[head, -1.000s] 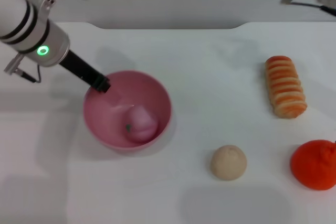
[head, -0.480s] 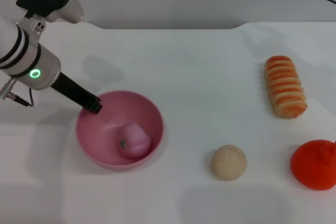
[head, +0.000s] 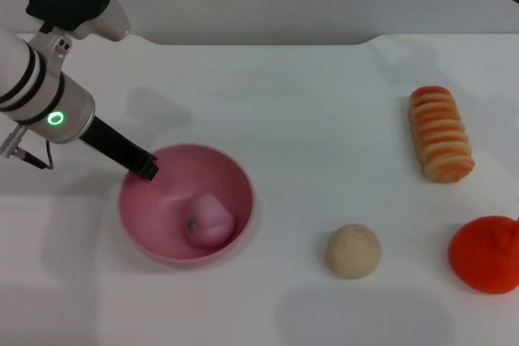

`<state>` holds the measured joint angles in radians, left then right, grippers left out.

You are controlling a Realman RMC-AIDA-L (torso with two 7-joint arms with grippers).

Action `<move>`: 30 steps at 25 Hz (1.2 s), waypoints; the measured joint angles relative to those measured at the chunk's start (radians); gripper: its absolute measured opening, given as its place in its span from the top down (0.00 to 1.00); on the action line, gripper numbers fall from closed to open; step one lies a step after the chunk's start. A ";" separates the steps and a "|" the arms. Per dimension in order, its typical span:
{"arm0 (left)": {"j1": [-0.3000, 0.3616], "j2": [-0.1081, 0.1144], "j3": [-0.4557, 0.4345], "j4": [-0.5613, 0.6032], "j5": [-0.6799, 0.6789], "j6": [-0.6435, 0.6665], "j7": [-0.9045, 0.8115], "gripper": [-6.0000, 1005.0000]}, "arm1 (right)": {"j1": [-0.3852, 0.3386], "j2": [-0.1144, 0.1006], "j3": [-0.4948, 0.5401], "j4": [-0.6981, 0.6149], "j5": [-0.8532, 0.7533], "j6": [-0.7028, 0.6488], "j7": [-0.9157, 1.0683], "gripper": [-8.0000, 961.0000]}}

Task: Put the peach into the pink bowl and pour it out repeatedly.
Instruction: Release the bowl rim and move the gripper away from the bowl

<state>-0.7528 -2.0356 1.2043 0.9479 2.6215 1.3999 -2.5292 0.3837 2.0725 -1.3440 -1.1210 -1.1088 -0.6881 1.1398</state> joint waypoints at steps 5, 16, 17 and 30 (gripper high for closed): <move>0.000 0.000 0.002 0.000 0.000 0.005 0.006 0.86 | -0.001 0.000 0.000 0.001 0.001 0.000 0.003 0.58; -0.005 0.006 -0.002 0.005 0.000 -0.003 0.009 0.85 | -0.007 0.001 0.000 0.013 0.001 -0.001 0.006 0.58; -0.006 0.006 0.001 0.005 0.000 -0.002 0.009 0.85 | -0.008 0.001 0.000 0.016 0.001 -0.002 0.006 0.58; -0.062 -0.013 -0.053 0.194 -0.024 -0.023 0.135 0.51 | -0.003 0.002 -0.004 0.030 0.001 -0.004 0.007 0.58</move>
<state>-0.8145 -2.0491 1.1513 1.1424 2.5977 1.3768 -2.3947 0.3803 2.0740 -1.3480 -1.0905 -1.1074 -0.6917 1.1470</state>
